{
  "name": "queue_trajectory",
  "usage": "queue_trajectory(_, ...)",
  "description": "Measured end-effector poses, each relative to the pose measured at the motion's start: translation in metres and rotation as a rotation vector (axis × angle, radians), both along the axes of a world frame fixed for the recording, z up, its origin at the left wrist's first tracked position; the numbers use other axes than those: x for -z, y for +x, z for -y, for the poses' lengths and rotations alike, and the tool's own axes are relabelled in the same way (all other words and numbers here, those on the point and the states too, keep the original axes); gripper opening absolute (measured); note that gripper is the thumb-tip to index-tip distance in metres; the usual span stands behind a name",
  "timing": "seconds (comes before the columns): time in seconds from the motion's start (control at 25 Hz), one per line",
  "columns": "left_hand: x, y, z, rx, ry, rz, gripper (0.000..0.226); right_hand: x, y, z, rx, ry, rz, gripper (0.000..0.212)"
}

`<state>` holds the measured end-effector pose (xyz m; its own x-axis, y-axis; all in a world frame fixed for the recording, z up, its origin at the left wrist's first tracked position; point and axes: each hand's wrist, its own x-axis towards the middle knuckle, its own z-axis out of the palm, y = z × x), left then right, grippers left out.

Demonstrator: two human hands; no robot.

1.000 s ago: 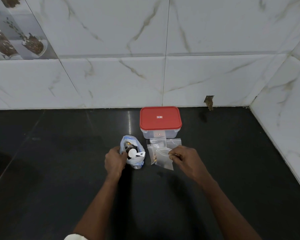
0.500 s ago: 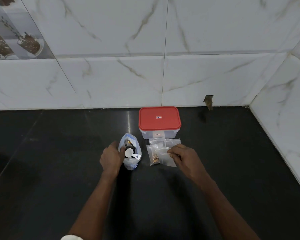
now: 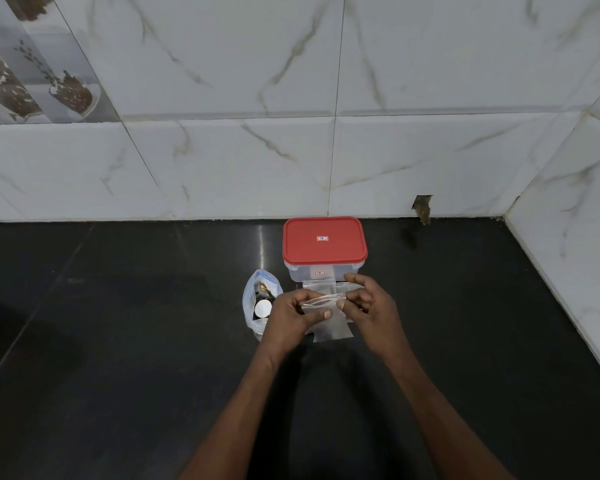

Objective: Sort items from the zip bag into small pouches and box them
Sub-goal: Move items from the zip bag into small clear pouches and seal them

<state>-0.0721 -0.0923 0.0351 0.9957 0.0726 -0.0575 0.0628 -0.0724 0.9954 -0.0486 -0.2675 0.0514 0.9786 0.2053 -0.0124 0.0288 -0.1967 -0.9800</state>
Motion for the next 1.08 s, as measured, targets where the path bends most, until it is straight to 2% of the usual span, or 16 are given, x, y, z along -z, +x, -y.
queue_trajectory(0.08, -0.003, -0.001, 0.002, -0.077, -0.032, -0.030, 0.018, 0.005, -0.001, 0.002, -0.051, 0.048, -0.110, 0.051)
queue_trajectory(0.2, -0.006, -0.001, 0.002, -0.142, -0.166, -0.060, 0.010, 0.018, -0.008, 0.006, -0.062, 0.070, -0.148, 0.021)
queue_trajectory(0.28, -0.008, -0.001, 0.003, -0.168, -0.225, -0.084, 0.008, 0.020, -0.014, 0.005, -0.016, 0.159, -0.222, 0.011)
queue_trajectory(0.44, -0.006, -0.001, 0.004, -0.198, -0.307, -0.134, 0.007, 0.022, -0.022, 0.005, 0.029, 0.223, -0.289, 0.011)
queue_trajectory(0.56, -0.004, -0.003, 0.003, -0.119, -0.174, -0.159, 0.005, 0.016, -0.017, 0.003, 0.061, 0.244, -0.214, 0.023)
queue_trajectory(0.68, -0.005, -0.010, 0.005, -0.056, -0.176, -0.157, 0.004, 0.006, -0.011, -0.001, 0.048, 0.201, -0.121, 0.013)
queue_trajectory(0.84, -0.009, -0.019, 0.004, -0.172, -0.296, -0.222, 0.021, 0.002, -0.010, -0.003, 0.057, 0.187, -0.158, 0.010)
queue_trajectory(1.08, -0.013, -0.021, 0.008, -0.184, -0.341, -0.229, 0.030, -0.004, -0.014, -0.011, -0.025, 0.113, -0.167, 0.008)
